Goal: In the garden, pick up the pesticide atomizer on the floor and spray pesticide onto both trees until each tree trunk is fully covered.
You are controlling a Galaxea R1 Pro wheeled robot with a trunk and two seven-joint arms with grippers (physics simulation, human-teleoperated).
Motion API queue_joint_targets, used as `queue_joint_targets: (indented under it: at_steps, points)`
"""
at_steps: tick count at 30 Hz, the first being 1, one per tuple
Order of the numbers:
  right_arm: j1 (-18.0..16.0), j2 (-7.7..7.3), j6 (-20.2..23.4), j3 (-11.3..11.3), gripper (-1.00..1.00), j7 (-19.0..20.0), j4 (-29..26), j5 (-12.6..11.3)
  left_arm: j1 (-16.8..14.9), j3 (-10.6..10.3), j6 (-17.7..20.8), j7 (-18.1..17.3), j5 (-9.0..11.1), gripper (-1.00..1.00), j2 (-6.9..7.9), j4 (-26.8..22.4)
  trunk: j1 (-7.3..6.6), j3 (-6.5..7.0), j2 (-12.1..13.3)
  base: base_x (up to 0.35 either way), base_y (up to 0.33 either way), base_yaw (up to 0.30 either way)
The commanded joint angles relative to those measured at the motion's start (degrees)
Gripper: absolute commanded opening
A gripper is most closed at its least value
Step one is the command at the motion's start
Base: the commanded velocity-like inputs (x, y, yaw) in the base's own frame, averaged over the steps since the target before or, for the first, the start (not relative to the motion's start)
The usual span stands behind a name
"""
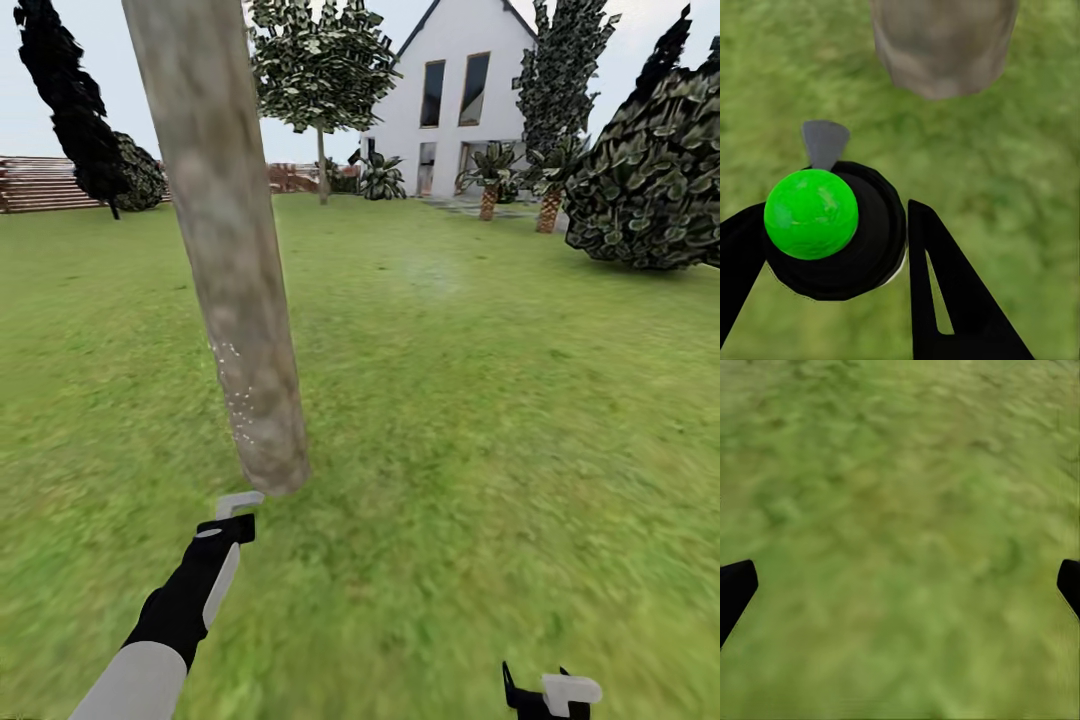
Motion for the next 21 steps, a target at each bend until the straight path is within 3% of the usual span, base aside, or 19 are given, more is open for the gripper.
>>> queue_joint_targets:
  at_steps: [1, 13, 21]
  points:
    - [0.0, 0.0, 0.0, 0.0, 1.0, 0.0, 0.0, 0.0, 0.0, 0.0, 0.0, 0.0, 0.0, -1.0, 0.0, 0.0, 0.0, 0.0, 0.0, 0.228, -0.21, 0.128]
    - [0.0, -0.06, 0.0, 0.0, 1.0, 0.0, 0.0, 0.0, 0.0, 0.0, 0.0, 0.0, 0.0, -1.0, 0.0, 0.0, 0.0, 0.0, 0.0, 0.203, -0.217, 0.008]
    - [0.0, 0.0, 0.0, 0.0, 1.0, 0.0, 0.0, 0.0, 0.0, 0.0, 0.0, 0.0, 0.0, -1.0, 0.0, 0.0, 0.0, 0.0, 0.0, 0.16, -0.239, 0.243]
